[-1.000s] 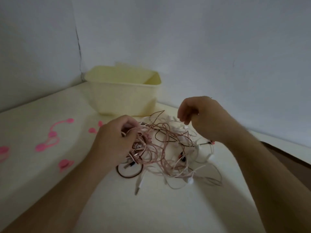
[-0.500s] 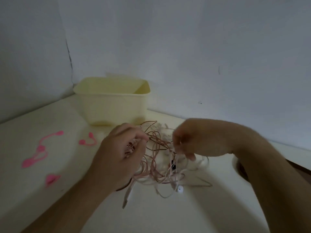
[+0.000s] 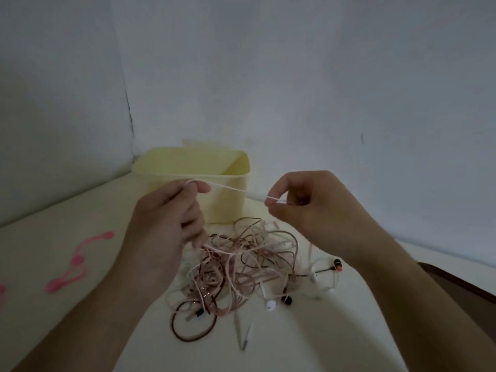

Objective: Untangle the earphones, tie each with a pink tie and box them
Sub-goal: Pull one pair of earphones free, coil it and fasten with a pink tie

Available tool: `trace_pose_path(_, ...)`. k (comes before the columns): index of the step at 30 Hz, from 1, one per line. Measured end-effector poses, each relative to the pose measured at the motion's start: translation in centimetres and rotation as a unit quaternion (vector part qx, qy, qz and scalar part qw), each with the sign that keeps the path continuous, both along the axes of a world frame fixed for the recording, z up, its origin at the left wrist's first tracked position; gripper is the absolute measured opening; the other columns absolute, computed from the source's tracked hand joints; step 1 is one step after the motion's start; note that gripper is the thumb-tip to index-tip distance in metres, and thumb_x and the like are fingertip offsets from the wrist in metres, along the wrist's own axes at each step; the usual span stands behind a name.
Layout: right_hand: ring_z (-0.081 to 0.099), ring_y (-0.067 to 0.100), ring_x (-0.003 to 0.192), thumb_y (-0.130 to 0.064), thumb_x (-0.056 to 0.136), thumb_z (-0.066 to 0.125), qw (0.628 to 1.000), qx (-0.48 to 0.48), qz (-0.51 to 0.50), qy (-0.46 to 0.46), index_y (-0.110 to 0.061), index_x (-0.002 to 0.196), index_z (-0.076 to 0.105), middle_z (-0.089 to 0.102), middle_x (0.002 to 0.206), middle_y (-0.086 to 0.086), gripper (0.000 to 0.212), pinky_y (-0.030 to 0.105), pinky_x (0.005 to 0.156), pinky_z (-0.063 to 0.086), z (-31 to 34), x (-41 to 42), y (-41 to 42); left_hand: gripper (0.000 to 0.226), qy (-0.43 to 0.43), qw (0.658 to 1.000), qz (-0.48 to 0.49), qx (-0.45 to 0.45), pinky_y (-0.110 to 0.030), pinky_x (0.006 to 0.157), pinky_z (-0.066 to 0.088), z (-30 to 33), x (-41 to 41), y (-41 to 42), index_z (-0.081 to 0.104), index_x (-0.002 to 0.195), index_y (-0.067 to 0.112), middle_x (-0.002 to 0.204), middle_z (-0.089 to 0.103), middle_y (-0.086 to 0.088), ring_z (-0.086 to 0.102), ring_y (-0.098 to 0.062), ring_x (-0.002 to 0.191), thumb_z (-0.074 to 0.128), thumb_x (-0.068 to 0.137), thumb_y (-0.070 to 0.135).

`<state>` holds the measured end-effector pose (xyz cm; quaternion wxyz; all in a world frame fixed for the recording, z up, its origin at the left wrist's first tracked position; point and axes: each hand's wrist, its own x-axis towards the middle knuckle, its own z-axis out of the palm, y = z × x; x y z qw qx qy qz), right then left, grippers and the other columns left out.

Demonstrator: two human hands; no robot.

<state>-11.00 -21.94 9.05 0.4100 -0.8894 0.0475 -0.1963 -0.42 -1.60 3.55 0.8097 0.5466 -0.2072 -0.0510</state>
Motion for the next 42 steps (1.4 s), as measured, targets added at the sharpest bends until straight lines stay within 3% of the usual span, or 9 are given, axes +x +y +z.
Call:
trace_pose_path(4,0.034,0.013,0.042,-0.025,0.098,0.07,0.987,0.092,-0.111,-0.073,-0.016,0.078,0.075,0.056,0.056,-0.007,0.022,0.026,0.047,0.031,0.1,-0.1,-1.6,0.025,0.059,0.998,0.029,-0.009,-0.017,0.04,0.016,0.0,2.3,0.7,0.066,0.094,0.01,0.059,0.02,0.004,0.016,-0.008,0.044,0.05,0.109,0.021)
trace_pose_path(14,0.015,0.015,0.044,-0.022,0.1,0.06,0.893,0.387,-0.141,-0.18,-0.022,0.047,0.06,0.023,0.066,0.005,0.053,0.025,0.047,0.014,1.4,-0.8,-3.0,0.03,0.106,0.992,0.01,0.075,-0.017,0.042,0.016,-3.3,2.0,1.3,0.062,0.08,0.007,0.064,0.017,0.001,0.014,-0.011,0.046,0.051,0.105,0.02)
trace_pose_path(19,0.012,0.014,0.054,-0.002,0.079,0.054,0.927,0.36,-0.095,-0.052,-0.008,0.066,0.047,0.017,0.056,0.0,0.016,0.027,0.053,0.012,1.9,0.1,-0.7,0.018,0.031,0.99,0.016,0.134,-0.034,0.058,0.043,-3.7,1.3,1.4,0.076,0.087,0.01,0.067,0.046,-0.01,0.047,-0.025,0.062,0.061,0.076,0.01)
trace_pose_path(25,0.024,0.015,0.051,0.006,0.099,0.037,0.969,0.244,-0.013,0.041,-0.005,0.072,0.063,0.031,0.055,-0.001,0.039,0.024,0.05,0.02,1.2,0.2,1.5,0.034,-0.143,0.967,0.117,0.173,-0.036,0.095,0.048,-2.6,0.2,2.2,0.076,0.107,0.029,0.113,0.073,0.007,0.064,-0.01,0.114,0.057,0.08,0.022)
trace_pose_path(30,0.053,0.018,0.057,-0.014,0.1,0.06,0.995,0.049,0.077,0.032,-0.015,0.085,0.074,0.059,0.064,-0.001,0.021,0.037,0.056,0.046,-1.3,0.1,4.6,0.029,-0.198,0.952,-0.081,0.217,-0.035,0.099,0.048,-2.0,-2.9,1.1,0.071,0.121,0.039,0.125,0.073,0.013,0.065,-0.006,0.123,0.06,0.096,0.047)
trace_pose_path(33,0.072,0.035,0.08,-0.001,0.098,0.056,0.99,0.067,0.113,0.043,-0.014,0.096,0.074,0.075,0.088,0.011,0.022,0.055,0.074,0.059,-2.1,0.4,5.0,0.017,-0.158,0.957,-0.144,0.194,-0.042,0.088,0.057,-2.4,-3.0,0.4,0.074,0.116,0.023,0.1,0.079,-0.008,0.075,-0.024,0.098,0.066,0.102,0.025)
trace_pose_path(36,0.072,0.016,0.098,0.014,0.091,0.056,0.982,0.113,0.143,0.038,-0.014,0.119,0.073,0.074,0.11,0.008,0.043,0.029,0.08,0.057,-1.8,0.3,3.6,0.028,-0.137,0.964,-0.103,0.206,-0.043,0.07,0.054,-2.6,-2.3,0.4,0.077,0.091,0.01,0.064,0.069,-0.009,0.064,-0.03,0.06,0.053,0.107,0.01)
trace_pose_path(39,0.063,0.0,0.117,0.014,0.089,0.054,0.996,0.001,0.087,0.033,-0.03,0.13,0.066,0.067,0.125,-0.011,0.06,0.027,0.098,0.056,-1.7,0.1,2.0,0.034,-0.039,0.986,-0.078,0.139,-0.041,0.056,0.05,-2.4,-1.8,0.5,0.075,0.092,0.005,0.057,0.037,-0.006,0.038,-0.022,0.047,0.045,0.106,-0.001)
trace_pose_path(42,0.064,-0.002,0.105,-0.01,0.095,0.065,0.979,-0.153,0.089,0.103,-0.037,0.113,0.071,0.068,0.112,-0.018,0.033,0.029,0.093,0.058,-1.5,-0.3,1.9,0.035,-0.01,0.993,-0.064,0.101,-0.034,0.049,0.041,-2.2,-1.4,0.7,0.072,0.092,0.0,0.06,0.03,-0.007,0.028,-0.02,0.047,0.041,0.107,0.003)
